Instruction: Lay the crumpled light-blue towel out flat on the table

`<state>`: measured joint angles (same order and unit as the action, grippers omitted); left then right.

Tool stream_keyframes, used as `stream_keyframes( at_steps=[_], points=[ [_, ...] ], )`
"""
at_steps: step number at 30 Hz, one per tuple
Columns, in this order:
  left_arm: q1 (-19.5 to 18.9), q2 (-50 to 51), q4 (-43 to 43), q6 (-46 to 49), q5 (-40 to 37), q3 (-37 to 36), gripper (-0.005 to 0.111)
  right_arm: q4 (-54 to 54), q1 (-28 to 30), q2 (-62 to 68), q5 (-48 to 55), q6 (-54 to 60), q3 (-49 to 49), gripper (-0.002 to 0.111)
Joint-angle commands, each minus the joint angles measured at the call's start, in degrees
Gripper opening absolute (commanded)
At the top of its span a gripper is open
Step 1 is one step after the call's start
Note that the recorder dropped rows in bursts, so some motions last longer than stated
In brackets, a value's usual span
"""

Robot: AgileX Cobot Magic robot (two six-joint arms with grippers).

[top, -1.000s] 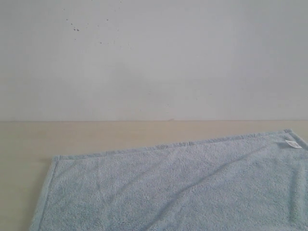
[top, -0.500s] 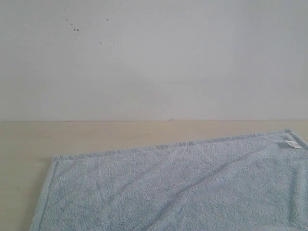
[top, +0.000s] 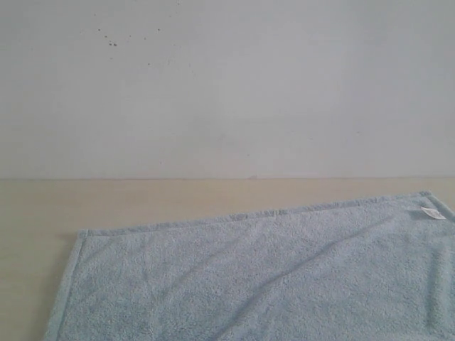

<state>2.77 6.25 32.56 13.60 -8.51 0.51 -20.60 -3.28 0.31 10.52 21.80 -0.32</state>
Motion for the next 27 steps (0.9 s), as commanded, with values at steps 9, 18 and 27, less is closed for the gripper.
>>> stream_keyframes(
  at_steps=[9, 18, 27],
  points=[
    [0.48, -0.26, 0.57, -0.53, 0.95, -0.24, 0.004, 15.22, -0.75, -0.31, 9.00, -16.32, 0.32, 0.000],
    [1.25, -1.53, 0.57, -0.53, 0.95, -0.24, 0.004, 14.96, -0.75, -0.31, 8.97, -16.32, 0.32, 0.000],
    [-2.37, -6.25, -31.59, -4.03, -2.29, -0.51, 0.004, 14.96, -0.75, -0.31, 8.97, -16.32, 0.32, 0.000]
  ],
)
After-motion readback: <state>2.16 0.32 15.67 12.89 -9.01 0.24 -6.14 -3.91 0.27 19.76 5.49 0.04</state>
